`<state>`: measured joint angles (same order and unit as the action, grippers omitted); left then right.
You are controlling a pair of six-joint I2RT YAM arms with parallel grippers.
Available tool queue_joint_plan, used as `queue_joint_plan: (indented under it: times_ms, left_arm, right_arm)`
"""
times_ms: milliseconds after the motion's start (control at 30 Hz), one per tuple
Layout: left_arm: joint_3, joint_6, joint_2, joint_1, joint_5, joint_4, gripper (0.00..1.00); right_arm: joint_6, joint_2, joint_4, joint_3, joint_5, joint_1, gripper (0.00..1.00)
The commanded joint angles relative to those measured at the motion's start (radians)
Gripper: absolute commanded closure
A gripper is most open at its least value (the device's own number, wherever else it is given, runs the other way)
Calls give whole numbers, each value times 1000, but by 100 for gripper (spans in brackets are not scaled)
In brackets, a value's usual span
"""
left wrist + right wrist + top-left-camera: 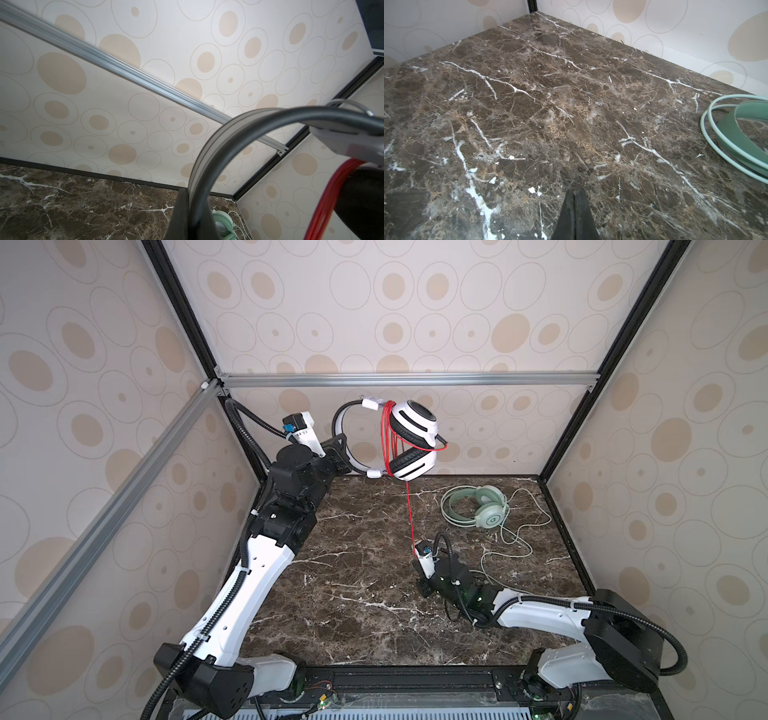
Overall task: Wrap the headphones
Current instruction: 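Draw the red cable down past the earcups with the right gripper, then swing the right gripper up over the headphones while the left gripper lowers them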
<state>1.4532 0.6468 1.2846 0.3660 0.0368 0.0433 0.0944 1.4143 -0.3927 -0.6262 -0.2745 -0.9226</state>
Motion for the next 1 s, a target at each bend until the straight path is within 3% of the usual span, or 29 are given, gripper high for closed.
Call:
queue_joint_plan:
  times_ms: [0,333,633,967]
  left_arm:
    - [14,116,-30,-1,32,-179,100]
    - [-31,71,-41,-1,83,-166,100]
    - [-53,-139,-37,1,245,-116,100]
    - [-153,-398,-66,59,340,-65,100]
  right_arm:
    - [-20,50,42,-54,-54,-22,100]
    - [-62,132,59,-126,-118,-149,100]
    - [-59,-20,245,-152,-178,-303,100]
    - [-157,-126,559,-396,-197,-318,100]
